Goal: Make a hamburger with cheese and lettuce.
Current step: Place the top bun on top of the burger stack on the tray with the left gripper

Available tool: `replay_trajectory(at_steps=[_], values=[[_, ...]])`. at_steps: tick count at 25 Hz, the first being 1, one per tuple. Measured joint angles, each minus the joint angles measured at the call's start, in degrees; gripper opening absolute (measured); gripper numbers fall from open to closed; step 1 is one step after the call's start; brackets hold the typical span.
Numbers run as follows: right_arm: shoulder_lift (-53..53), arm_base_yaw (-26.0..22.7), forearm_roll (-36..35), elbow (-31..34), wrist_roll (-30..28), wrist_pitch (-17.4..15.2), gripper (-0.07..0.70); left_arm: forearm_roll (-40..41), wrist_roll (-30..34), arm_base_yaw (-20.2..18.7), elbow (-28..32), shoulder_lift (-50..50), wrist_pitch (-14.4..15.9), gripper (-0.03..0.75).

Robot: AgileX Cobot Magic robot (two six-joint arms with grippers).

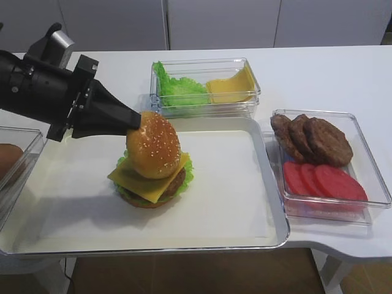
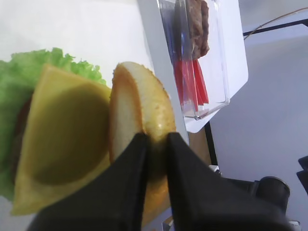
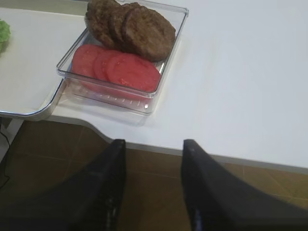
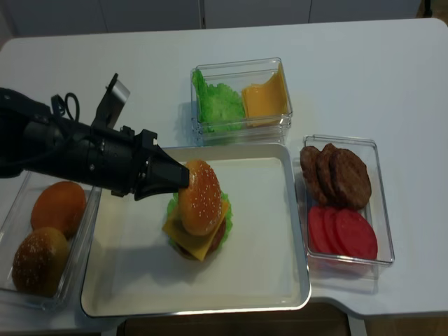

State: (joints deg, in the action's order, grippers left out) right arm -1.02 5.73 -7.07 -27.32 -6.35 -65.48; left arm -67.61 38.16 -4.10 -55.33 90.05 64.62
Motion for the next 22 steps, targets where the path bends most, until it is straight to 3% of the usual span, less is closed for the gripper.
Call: replay_trajectory(at_steps=[14,22], values=[[0.0,0.0,0.0,0.0,-0.2,0.0,0.289,2.4,0.4,0.0,0.0,0.4,0.0,0.089],[0.0,0.0,0.0,0.0,-0.2,0.0,0.289,3.8,0.4,0.0,0.0,0.4,0.0,0.131]])
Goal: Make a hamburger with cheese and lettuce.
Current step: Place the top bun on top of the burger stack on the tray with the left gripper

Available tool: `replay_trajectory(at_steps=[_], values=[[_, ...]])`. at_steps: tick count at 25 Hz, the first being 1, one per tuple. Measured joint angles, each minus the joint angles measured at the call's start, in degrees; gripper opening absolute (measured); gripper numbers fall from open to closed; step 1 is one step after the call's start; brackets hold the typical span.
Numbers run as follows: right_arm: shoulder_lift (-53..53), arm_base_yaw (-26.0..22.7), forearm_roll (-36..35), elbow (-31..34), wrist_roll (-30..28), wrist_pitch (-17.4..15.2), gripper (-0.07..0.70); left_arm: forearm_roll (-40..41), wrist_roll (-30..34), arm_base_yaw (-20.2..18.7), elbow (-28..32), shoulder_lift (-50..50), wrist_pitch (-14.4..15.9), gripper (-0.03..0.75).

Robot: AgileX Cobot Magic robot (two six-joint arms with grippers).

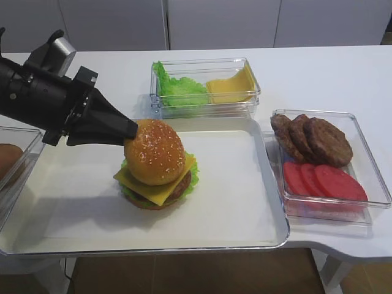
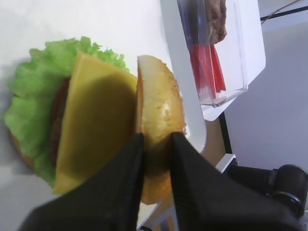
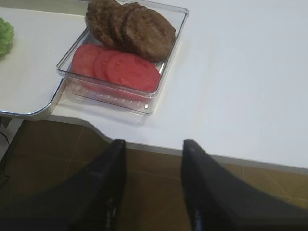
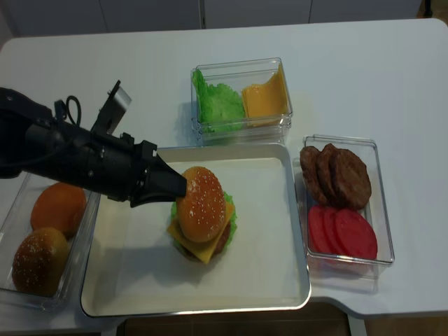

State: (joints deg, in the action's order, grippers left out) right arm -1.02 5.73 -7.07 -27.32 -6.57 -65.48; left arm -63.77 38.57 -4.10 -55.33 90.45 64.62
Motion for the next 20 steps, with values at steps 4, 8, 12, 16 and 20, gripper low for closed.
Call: replay_trajectory(at_steps=[4,8,12,16,20], values=[[0.0,0.0,0.0,0.0,0.0,0.0,0.289,0.7,0.0,0.0,0.0,0.0,0.0,0.132],[0.0,0.0,0.0,0.0,0.0,0.0,0.289,0.8,0.0,0.0,0.0,0.0,0.0,0.133],[0.0,0.0,0.0,0.0,0.0,0.0,0.289,0.1,0.1,0.0,0.0,0.0,0.0,0.130],[0.0,0.0,0.0,0.0,0.0,0.0,0.289,-0.5,0.1,0.0,0.0,0.0,0.0,0.109],[0.0,0.0,0.0,0.0,0.0,0.0,0.289,-0.6,0.5,0.0,0.0,0.0,0.0,0.086]])
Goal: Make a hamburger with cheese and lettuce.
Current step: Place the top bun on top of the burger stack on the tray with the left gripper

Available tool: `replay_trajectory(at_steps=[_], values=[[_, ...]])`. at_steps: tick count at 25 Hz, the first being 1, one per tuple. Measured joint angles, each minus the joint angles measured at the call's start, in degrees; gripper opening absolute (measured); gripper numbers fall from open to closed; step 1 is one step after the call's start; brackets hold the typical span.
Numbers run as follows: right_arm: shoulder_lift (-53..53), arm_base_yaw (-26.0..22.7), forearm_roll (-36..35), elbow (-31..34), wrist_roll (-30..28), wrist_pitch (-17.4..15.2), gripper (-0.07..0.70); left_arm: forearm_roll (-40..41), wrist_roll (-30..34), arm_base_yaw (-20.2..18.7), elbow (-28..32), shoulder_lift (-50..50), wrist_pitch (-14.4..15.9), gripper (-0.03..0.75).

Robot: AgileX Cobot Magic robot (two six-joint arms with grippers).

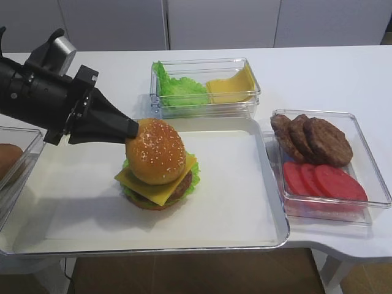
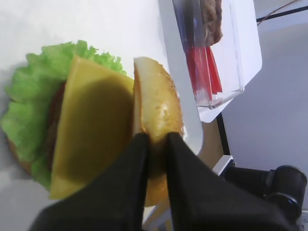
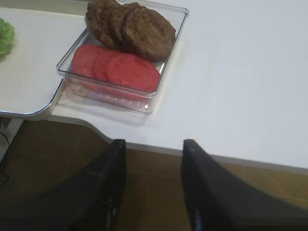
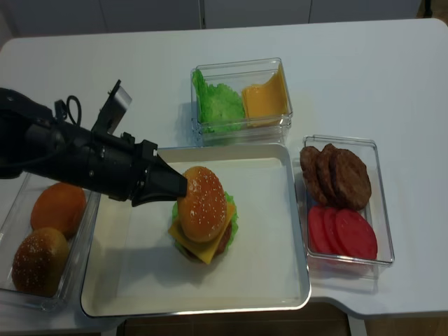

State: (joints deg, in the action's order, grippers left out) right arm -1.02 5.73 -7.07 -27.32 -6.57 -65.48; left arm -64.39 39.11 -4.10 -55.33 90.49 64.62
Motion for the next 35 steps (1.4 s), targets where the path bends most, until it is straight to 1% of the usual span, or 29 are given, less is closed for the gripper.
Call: replay_trajectory(at_steps=[4,8,13,18,24,35], values=[[0.0,0.0,0.0,0.0,0.1,0.0,0.289,-1.8,1.5,0.0,0.0,0.1,0.2,0.067],[0.0,0.0,0.0,0.0,0.2,0.0,0.289,-4.6,3.4,0.0,0.0,0.1,1.4,0.062],[0.0,0.0,0.0,0.0,0.2,0.0,0.289,-4.8,3.8,0.0,0.0,0.1,2.4,0.059],[0.0,0.0,0.0,0.0,0.2,0.0,0.289,-5.1,3.9,0.0,0.0,0.1,2.5,0.057],[0.0,0.0,0.0,0.0,0.2,0.0,0.289,-8.3,4.5,0.0,0.0,0.1,2.5,0.057],[0.0,0.0,0.0,0.0,0.3,0.0,0.289,-6.9,5.1,0.0,0.0,0.5,2.5,0.057]])
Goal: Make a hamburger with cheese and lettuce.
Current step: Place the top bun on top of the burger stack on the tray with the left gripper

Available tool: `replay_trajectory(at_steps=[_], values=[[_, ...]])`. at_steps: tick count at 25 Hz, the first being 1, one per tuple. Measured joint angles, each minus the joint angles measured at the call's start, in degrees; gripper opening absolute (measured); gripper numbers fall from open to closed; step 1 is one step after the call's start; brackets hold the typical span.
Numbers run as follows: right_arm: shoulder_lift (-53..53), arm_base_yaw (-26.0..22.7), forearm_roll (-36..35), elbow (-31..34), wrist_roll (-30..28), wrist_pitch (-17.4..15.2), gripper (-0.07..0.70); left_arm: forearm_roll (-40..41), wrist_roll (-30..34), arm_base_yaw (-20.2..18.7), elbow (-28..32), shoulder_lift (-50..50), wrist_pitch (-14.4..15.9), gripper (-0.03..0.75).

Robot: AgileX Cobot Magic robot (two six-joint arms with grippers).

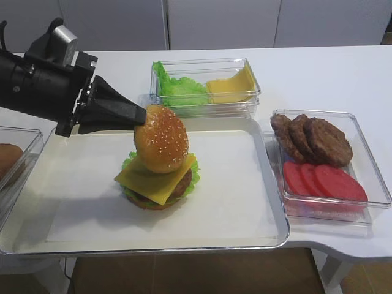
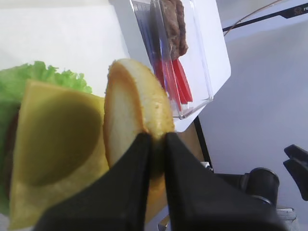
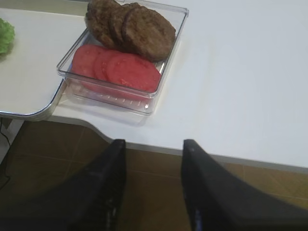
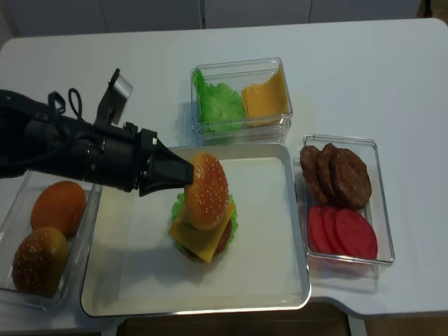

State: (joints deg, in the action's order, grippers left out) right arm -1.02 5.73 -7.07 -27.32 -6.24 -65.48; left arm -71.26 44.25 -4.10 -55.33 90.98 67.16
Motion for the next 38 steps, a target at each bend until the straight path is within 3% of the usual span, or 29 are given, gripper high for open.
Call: replay_trajectory(at_steps=[22,30,38], values=[[0.0,0.0,0.0,0.0,-0.1,0.0,0.289,1.2,-0.4,0.0,0.0,2.2,0.1,0.059],[0.0,0.0,-0.1,0.0,-0.1,0.0,0.289,2.4,-0.9,0.0,0.0,2.2,0.4,0.131],[0.0,0.0,-0.1,0.0,-0.1,0.0,0.289,2.5,-1.0,0.0,0.0,2.2,0.4,0.149]])
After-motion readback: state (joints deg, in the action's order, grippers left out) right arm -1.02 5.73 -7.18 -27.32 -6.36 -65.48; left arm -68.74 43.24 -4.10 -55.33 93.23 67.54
